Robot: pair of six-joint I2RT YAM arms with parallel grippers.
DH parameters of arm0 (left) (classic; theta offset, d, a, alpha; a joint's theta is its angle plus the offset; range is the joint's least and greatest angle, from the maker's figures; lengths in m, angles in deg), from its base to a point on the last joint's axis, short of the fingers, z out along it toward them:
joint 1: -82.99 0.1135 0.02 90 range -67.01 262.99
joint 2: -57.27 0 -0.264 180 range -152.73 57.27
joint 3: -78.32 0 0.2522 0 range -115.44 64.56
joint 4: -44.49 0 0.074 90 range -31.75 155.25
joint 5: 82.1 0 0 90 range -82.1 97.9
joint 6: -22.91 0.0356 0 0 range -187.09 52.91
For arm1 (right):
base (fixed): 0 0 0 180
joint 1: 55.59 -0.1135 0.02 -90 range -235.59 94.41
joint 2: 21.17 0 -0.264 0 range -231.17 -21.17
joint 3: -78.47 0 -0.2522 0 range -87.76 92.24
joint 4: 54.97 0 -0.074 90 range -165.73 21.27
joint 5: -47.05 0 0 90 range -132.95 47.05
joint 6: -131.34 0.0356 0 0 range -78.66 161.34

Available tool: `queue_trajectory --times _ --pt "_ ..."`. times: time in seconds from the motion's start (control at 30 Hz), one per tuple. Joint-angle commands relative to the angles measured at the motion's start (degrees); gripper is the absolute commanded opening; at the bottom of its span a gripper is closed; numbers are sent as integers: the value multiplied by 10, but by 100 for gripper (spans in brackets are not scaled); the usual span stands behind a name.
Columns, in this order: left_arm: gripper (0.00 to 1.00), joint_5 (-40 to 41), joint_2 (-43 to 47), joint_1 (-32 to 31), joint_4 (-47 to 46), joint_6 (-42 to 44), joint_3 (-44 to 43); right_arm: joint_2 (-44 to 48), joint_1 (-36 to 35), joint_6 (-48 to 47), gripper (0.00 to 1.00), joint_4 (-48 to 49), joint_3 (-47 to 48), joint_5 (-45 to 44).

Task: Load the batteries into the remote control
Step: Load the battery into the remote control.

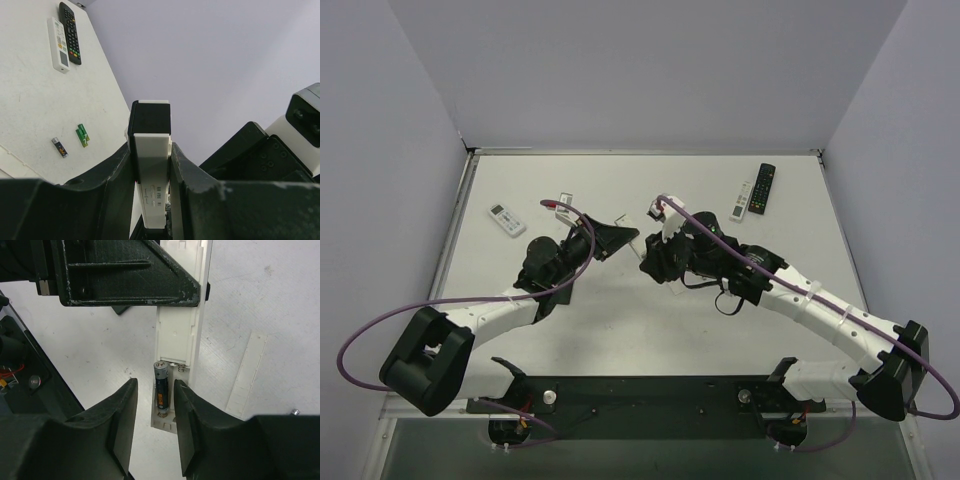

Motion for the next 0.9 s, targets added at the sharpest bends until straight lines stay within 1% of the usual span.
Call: queue_trajectory --times 0.0,0.03,0.1,0.13,0.23,0.4,0.43,0.5,0.57,0.6,0.63,0.73,0.8,0.87 --pt "0 -4 6 -3 -71 -19 -27 11 -4 -7 34 -19 12 -16" --pt "0 -4 6 -2 -70 -18 -27 17 -3 -10 38 -24 13 -18" --pt "0 -5 7 -3 -70 -18 -26 22 -3 -12 43 -29 18 -24" --pt "0 -6 6 -2 -70 -18 -27 28 -2 -14 47 -32 19 -26" --pt "0 -8 6 -3 -70 -18 -27 39 -3 -17 52 -41 29 -28" --pt "0 -19 9 -2 -60 -14 -30 64 -3 -44 54 -55 55 -26" --pt "0 -21 10 -2 -56 -13 -33 68 -2 -53 57 -59 64 -26" --pt "0 -27 14 -2 -39 -5 -38 79 -2 -93 66 -64 72 -18" --pt "0 -41 18 -2 -10 6 -51 88 -2 -143 66 -69 74 17" --pt "0 -45 19 -2 0 9 -55 99 -2 -205 64 -67 68 30" --pt "0 -51 20 -2 4 11 -58 107 -3 -226 64 -63 62 36" --pt "0 -58 19 -2 12 10 -64 125 -2 -262 64 -51 49 18" --pt "0 -67 20 -2 21 10 -73 127 -2 -308 63 -59 47 23" --pt "0 -77 19 -3 34 12 -79 125 -2 -332 62 -67 49 36"
